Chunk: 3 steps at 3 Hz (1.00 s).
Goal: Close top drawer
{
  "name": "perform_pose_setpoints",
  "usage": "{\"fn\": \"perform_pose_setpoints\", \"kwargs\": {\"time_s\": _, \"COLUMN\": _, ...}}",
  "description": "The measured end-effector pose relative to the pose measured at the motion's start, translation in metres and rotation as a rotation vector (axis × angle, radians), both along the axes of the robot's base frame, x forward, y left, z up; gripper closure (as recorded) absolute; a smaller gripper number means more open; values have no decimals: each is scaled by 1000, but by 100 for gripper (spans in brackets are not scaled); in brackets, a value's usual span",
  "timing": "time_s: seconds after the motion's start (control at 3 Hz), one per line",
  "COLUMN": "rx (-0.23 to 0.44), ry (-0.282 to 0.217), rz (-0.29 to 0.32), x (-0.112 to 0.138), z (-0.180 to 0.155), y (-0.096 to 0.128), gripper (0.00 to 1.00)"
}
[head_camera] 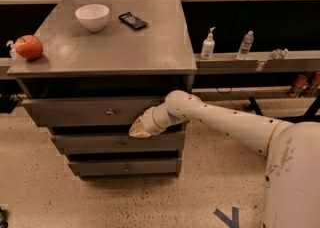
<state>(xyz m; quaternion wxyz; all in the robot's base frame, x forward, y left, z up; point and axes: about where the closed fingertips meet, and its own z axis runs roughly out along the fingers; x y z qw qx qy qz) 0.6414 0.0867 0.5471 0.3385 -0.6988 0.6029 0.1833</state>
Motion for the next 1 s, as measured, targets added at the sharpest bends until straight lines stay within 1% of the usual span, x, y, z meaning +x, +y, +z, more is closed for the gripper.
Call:
{"fn": "perform_pose_setpoints", "kwargs": {"time_s": 0.33, "rx": -38, "ry": 18, "rz": 5, "x": 2, "z": -7, "y": -1, "gripper": 100}}
{"fn": "perform_pose_setpoints", "kwargs": {"time_s": 0.67, "rx": -57, "ry": 29, "rz": 9, "x": 2, "z": -13, "y": 2, "gripper": 100}}
{"fn": "perform_pose_setpoints", "kwargs": {"time_s": 1.0, "rx": -60, "ry": 31, "rz": 10, "x": 1, "z": -15, "y": 3, "gripper": 100}}
